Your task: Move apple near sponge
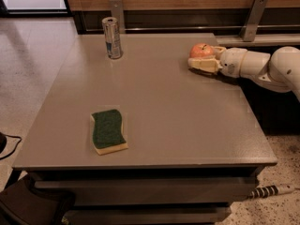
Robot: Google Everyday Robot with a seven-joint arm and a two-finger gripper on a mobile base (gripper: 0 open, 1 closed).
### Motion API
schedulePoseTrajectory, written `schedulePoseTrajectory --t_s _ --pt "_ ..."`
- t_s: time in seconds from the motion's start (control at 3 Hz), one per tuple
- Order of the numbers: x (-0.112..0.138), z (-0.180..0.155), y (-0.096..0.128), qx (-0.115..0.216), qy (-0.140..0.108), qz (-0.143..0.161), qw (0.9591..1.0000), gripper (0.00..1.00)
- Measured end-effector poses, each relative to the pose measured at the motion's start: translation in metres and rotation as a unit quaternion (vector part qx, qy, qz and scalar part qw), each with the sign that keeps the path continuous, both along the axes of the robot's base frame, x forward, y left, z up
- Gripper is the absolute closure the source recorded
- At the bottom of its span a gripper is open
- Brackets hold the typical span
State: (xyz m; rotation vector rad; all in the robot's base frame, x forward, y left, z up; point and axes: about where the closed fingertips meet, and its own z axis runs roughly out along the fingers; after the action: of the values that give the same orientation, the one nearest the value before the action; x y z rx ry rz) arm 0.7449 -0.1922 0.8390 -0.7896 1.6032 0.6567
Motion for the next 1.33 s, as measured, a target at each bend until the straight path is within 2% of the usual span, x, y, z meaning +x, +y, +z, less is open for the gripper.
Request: schedulePoseTrajectory --t_s 0.67,1.0,1.33 --pt "0.001 -0.001 0.007 0.001 0.001 0.005 1.0000 0.96" --pt "0.001 -0.001 0.009 0.001 0.001 0.006 1.0000 1.00" --pt "-0.003 0.013 0.005 -0.005 0.010 0.017 0.9998 1.00"
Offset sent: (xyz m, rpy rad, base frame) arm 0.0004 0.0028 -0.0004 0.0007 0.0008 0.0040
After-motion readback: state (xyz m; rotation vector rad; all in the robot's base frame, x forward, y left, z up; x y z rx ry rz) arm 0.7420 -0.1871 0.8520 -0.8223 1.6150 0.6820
